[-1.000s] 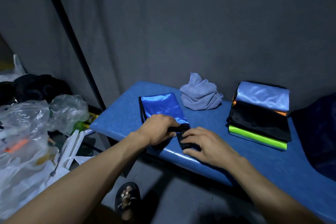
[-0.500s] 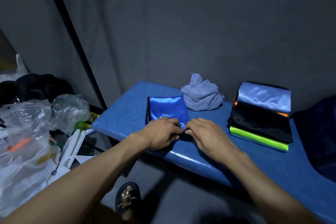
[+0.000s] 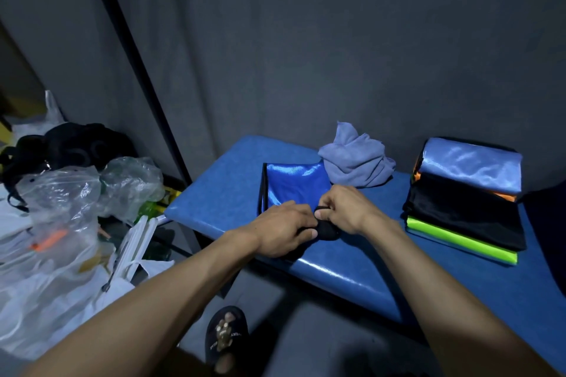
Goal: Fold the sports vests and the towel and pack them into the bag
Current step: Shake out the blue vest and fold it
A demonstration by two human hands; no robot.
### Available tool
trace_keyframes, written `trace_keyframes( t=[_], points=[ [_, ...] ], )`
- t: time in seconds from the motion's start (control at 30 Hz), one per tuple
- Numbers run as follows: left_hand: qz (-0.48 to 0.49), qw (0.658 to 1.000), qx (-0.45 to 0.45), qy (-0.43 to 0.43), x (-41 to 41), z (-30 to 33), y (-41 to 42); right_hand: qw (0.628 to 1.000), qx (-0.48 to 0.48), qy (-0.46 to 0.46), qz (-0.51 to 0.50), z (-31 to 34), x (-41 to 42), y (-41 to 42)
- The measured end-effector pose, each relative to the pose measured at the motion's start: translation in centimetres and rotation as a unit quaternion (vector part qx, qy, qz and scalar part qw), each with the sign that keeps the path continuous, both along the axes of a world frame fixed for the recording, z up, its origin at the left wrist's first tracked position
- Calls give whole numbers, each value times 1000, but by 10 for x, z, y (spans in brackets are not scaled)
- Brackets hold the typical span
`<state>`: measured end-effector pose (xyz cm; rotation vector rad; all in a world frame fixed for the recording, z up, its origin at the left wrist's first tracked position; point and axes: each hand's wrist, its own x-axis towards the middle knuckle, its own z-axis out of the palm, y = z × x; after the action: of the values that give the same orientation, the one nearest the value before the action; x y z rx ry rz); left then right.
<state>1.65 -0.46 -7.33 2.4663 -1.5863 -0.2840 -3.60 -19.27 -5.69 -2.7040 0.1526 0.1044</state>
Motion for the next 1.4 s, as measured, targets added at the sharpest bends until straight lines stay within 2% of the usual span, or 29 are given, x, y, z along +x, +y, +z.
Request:
trace_keyframes(
  t=[0.13,0.23,0.33,0.43,0.57,0.63,0.7,0.77,0.83,0.9,1.03,1.2,1.27,1.4],
  points=[
    [-9,1000,-5,0,1,-1,1,998,-5,-41,-51,-6,-1,6],
    [5,998,-51,34,4,10,10,997,3,-68,-33,-10,-6,9],
    [47,997,-39,48,21,22,34,996,-13,-92,-15,-14,-12,9],
    [78,993,-25,81,34,29,57,991,-57,-119,30,-17,-19,9],
    [97,987,-31,122,35,27,67,965,-175,-143,133,-13,-29,8],
    [117,981,-72,139,35,27,71,954,-209,-152,150,-10,-35,11],
    [150,975,-113,122,33,34,81,943,-241,-161,161,-11,-39,16],
    [170,979,-49,98,22,46,90,933,-270,-170,165,-16,-40,21],
    [179,976,92,84,5,49,93,926,-287,-188,157,-21,-38,26],
    [185,971,145,50,-13,39,87,920,-302,-207,141,-26,-36,30],
    [237,971,36,-24,-29,18,76,915,-313,-229,109,-29,-34,44],
    [274,950,-148,24,-42,13,72,918,-330,-211,67,-30,-36,59],
    [264,948,-173,37,-46,9,70,916,-338,-206,56,-31,-36,64],
    [217,965,-147,14,-49,-4,67,921,-327,-210,40,-32,-34,67]
  ],
)
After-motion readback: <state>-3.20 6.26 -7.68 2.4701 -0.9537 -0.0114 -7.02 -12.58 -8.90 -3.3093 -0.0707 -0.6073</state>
